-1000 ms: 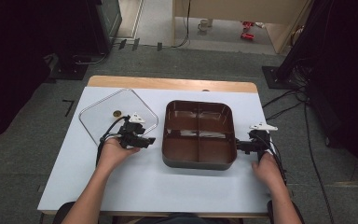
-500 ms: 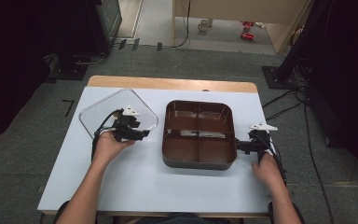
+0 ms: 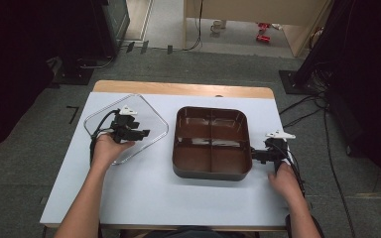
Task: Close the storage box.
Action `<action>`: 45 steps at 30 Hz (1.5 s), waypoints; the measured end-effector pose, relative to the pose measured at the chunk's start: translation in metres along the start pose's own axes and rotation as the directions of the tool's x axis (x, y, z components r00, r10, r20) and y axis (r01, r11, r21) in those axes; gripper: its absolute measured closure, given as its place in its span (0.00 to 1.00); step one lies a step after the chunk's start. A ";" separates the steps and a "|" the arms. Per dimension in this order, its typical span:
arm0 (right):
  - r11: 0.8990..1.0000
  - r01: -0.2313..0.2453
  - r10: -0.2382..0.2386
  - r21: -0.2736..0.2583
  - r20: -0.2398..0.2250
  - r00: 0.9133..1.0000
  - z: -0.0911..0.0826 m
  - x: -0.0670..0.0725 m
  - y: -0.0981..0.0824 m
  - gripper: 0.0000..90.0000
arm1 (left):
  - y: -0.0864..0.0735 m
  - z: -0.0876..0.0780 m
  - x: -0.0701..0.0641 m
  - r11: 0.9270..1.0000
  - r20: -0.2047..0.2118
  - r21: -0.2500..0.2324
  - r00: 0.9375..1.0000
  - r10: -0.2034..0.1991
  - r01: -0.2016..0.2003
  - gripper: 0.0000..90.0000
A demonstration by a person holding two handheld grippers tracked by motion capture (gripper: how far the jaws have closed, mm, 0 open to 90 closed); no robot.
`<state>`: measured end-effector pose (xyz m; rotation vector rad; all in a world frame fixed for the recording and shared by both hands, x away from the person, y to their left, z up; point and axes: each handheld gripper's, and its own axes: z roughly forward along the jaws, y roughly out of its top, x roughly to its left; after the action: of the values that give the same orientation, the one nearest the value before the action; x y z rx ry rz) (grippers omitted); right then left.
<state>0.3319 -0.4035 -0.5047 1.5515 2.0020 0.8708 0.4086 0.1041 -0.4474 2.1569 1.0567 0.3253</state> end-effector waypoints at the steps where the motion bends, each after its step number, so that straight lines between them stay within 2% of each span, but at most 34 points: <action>1: 1.000 0.000 0.000 0.000 0.000 1.000 0.000 0.000 0.000 0.08 | 0.000 0.000 0.003 1.000 -0.009 0.002 1.000 0.000 0.000 0.48; 2: 1.000 0.000 0.000 0.000 0.000 1.000 0.000 0.000 0.000 0.08 | 0.000 0.000 0.009 1.000 -0.020 -0.004 1.000 -0.007 0.007 0.48; 7: 1.000 -0.001 0.001 0.000 -0.001 1.000 0.000 0.000 0.000 0.08 | 0.001 -0.003 0.018 1.000 -0.057 -0.010 0.998 -0.008 0.007 0.47; 8: 1.000 0.000 0.000 0.000 0.000 1.000 0.000 0.000 0.000 0.08 | 0.001 -0.005 0.023 0.999 -0.067 -0.025 0.997 -0.023 0.021 0.47; 12: 1.000 -0.001 0.001 0.000 -0.001 1.000 0.000 0.000 0.000 0.08 | 0.003 -0.008 0.031 1.000 -0.100 -0.026 0.995 -0.007 0.005 0.47; 16: 1.000 -0.001 0.001 0.000 -0.001 1.000 0.000 0.000 0.000 0.08 | 0.004 -0.013 0.040 0.998 -0.115 -0.055 0.993 -0.033 0.026 0.47; 22: 1.000 -0.001 0.001 0.000 -0.001 1.000 0.000 0.000 0.000 0.08 | -0.001 -0.008 0.052 0.997 -0.157 -0.052 0.985 -0.067 0.059 0.46; 28: 1.000 -0.001 0.001 0.000 -0.001 1.000 0.000 0.000 0.000 0.08 | -0.006 0.000 0.054 0.998 -0.164 -0.024 0.984 -0.064 0.061 0.47; 39: 1.000 -0.001 0.001 0.000 0.000 1.000 0.000 0.000 0.000 0.08 | -0.018 0.014 0.057 0.997 -0.181 0.017 0.981 -0.071 0.075 0.56; 42: 1.000 -0.001 0.001 0.000 -0.001 1.000 0.000 0.000 0.000 0.08 | -0.019 0.014 0.057 0.997 -0.179 0.008 0.981 -0.074 0.076 0.64; 45: 1.000 0.000 0.000 0.000 0.000 1.000 0.000 0.000 0.000 0.08 | -0.019 0.014 0.057 0.996 -0.183 0.010 0.980 -0.081 0.084 0.64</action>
<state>0.3319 -0.4036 -0.5048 1.5520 2.0021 0.8712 0.4403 0.1486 -0.4747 2.1231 1.2517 0.4841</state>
